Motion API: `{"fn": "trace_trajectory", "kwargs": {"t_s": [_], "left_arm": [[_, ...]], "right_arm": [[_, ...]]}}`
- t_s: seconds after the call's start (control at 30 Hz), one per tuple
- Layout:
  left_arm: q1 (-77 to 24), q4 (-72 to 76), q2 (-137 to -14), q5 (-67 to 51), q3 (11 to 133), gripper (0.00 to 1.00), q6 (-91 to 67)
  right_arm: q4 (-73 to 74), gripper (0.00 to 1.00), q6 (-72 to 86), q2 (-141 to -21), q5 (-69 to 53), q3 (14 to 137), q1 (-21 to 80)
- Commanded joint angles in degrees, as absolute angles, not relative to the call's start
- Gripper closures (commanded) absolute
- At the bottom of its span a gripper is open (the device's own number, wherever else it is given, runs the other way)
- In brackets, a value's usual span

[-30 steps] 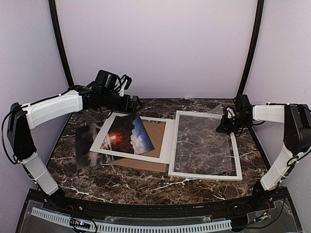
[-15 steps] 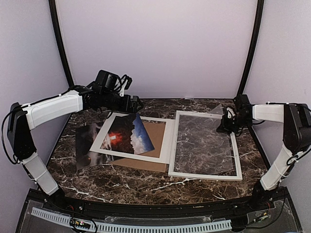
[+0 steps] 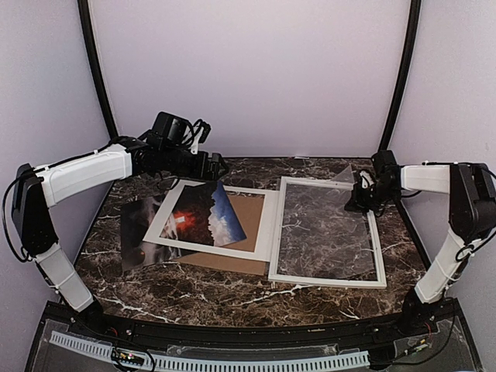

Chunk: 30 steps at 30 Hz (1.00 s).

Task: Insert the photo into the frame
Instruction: Place the glass panel at the frame body.

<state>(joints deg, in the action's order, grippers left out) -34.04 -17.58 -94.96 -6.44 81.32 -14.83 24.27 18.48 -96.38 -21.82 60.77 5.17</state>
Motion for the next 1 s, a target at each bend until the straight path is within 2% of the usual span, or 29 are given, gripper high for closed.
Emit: {"fn": "trace_trajectory", "kwargs": {"t_s": [0.0,0.97], "left_arm": [[-34.45,-17.26,-94.87,-6.38,80.64,0.01,-14.74],[-34.47,-17.72,-94.85,-6.27,80.49,0.01,-14.72]], "right_arm": [[23.96,1.00,17.49,-97.10,-21.71,62.38,4.83],[22.38,1.00,18.63,-97.18,-21.59,63.33,4.77]]}}
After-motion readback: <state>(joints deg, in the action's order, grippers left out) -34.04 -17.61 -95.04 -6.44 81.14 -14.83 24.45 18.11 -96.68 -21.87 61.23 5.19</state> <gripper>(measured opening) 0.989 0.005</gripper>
